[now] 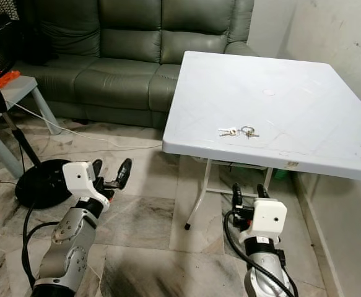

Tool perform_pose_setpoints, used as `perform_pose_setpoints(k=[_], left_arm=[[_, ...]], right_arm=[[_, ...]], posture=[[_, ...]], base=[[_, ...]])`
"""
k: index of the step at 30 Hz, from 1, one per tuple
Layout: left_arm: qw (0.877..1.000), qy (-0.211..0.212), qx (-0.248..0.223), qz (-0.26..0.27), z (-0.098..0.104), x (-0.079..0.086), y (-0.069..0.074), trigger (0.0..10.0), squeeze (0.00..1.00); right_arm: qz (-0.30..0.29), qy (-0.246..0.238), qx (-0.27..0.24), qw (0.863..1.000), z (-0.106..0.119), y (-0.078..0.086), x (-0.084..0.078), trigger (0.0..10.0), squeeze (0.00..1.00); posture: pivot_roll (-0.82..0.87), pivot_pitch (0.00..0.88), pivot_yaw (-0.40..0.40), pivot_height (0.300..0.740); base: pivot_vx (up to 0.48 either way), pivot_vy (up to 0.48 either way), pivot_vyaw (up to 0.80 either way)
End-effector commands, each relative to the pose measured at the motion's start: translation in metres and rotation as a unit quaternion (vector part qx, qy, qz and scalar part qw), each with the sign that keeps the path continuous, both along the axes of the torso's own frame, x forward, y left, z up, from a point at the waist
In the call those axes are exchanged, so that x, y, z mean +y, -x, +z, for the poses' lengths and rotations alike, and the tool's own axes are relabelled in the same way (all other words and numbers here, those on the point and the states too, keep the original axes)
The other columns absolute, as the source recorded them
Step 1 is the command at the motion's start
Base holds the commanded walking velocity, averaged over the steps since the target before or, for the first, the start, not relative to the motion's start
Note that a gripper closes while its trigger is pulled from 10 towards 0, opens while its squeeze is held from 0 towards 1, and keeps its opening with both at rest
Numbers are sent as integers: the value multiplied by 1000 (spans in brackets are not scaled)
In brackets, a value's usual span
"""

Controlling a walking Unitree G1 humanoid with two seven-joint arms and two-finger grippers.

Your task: Hang keys on a hook

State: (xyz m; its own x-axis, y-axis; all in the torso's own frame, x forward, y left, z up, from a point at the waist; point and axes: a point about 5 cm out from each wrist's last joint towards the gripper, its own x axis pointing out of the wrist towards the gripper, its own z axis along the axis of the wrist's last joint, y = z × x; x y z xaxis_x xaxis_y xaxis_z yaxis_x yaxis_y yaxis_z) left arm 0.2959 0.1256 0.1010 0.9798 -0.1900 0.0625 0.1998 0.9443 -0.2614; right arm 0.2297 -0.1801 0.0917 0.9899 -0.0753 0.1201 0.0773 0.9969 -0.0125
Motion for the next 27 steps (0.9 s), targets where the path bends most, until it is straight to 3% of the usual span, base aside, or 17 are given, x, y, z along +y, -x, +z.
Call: perform_pose_setpoints(k=[1, 27], left_arm=[[1000, 1, 6, -4, 0, -2, -2, 10000, 0], [1000, 0, 9, -13, 0, -3, -1, 10000, 0]], right_arm=[[-4, 0, -1, 1000, 1, -1, -3, 10000, 0], [-4, -2, 0, 1000, 0, 1, -1, 10000, 0]], posture=[[-62, 25, -36, 740], [-62, 29, -31, 740]], base=[[251, 0, 0], [369, 0, 0]])
